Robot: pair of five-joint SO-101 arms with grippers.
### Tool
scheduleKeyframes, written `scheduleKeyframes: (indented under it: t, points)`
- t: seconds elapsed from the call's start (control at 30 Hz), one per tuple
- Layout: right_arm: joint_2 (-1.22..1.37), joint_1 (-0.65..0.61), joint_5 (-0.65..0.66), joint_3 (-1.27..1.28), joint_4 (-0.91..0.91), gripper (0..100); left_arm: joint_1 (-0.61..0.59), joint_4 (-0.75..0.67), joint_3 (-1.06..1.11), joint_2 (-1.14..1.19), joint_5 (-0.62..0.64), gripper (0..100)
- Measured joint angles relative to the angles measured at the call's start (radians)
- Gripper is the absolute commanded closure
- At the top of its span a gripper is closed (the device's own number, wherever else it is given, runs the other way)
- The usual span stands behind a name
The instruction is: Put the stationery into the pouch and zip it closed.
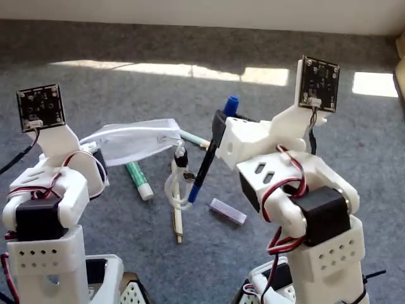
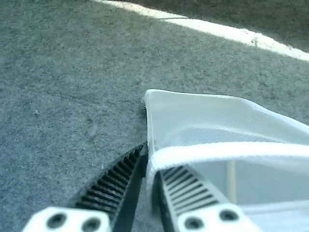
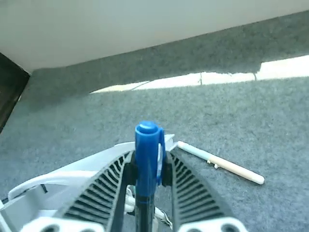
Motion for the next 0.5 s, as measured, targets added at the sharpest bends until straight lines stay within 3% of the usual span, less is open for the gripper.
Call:
scheduleKeyframes:
  t: [0.2, 0.4, 0.5]
  points:
    - [-0.031, -0.02, 0.0, 0.0, -0.074, 98.2, -0.005, 0.0, 0.0, 0.0, 0.0, 99]
    - [-0.049, -0.158, 0.005, 0.0, -0.19, 98.2, -0.005, 0.0, 0.0, 0.0, 0.0, 99]
    - [-0.051, -0.216, 0.087, 0.0, -0.252, 98.2, -0.005, 0.0, 0.0, 0.0, 0.0, 99]
